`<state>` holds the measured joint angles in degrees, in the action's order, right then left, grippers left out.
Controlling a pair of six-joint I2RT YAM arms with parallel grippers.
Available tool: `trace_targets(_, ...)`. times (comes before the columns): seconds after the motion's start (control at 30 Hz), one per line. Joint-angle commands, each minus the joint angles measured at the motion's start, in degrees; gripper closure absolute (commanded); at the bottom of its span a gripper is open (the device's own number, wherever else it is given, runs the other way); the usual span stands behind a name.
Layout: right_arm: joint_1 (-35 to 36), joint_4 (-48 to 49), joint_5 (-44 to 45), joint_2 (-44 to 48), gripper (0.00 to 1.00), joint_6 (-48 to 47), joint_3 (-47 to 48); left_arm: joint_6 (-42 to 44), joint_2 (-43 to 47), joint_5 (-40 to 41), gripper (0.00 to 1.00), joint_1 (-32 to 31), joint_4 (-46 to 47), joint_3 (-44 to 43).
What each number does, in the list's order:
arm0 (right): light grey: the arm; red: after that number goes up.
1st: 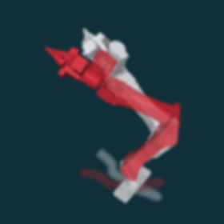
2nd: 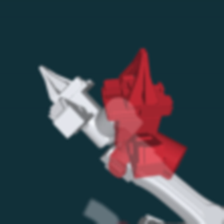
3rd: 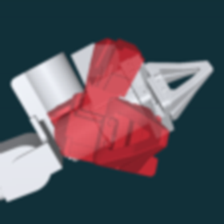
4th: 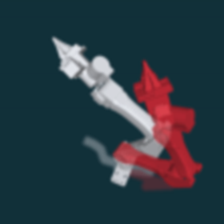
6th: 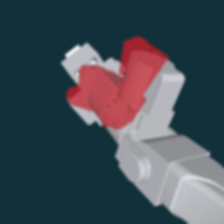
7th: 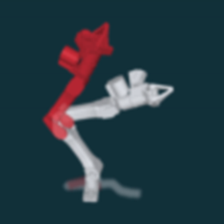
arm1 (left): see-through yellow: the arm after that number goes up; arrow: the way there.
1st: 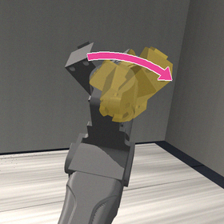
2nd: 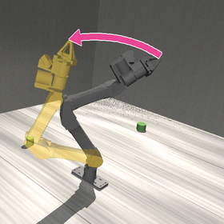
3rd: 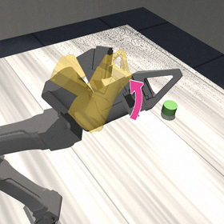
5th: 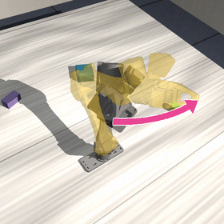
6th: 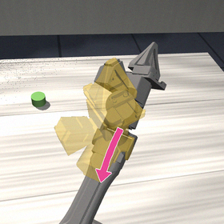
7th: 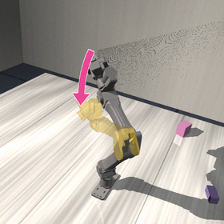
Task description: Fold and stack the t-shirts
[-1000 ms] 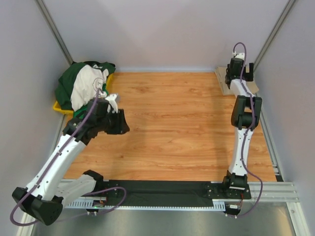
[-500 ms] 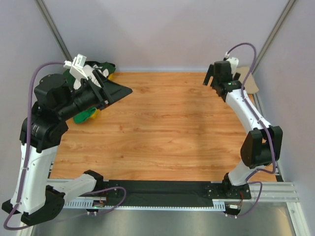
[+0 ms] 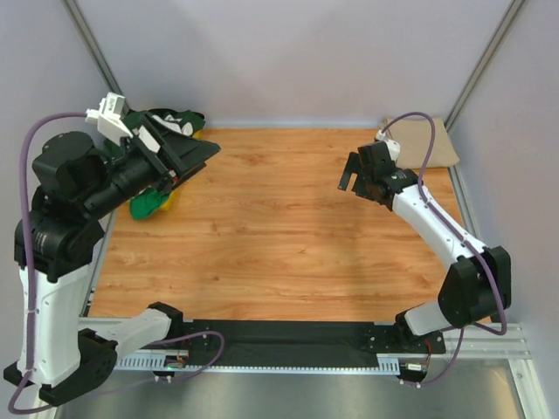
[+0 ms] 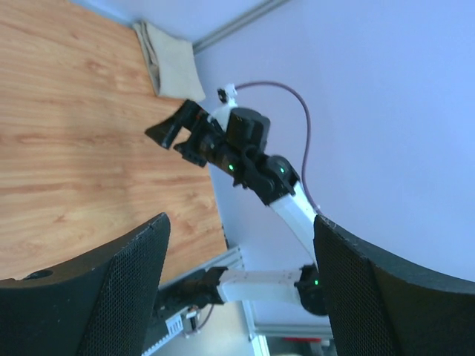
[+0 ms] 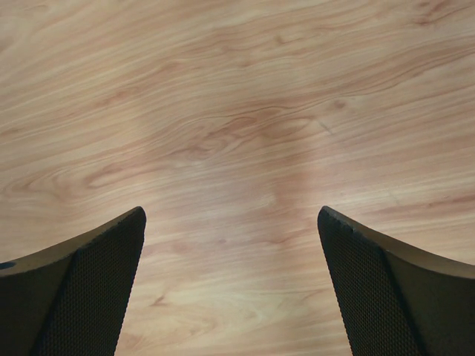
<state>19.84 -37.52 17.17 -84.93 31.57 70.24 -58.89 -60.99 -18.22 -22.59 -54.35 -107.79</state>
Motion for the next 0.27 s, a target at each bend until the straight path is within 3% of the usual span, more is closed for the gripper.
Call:
trace_targets(0.0, 3.3, 1.2, -3.8, 3.1, 0.0, 3.3, 1.8, -0.4, 2.3, 8.5, 0.13, 0.9, -3.0, -3.0)
trace_targets(0.23, 6.2, 1.7, -7.1, 2.8, 0.0, 4.7, 1.6, -2.9, 2.9, 16.2, 0.07, 0.9, -6.8, -5.2)
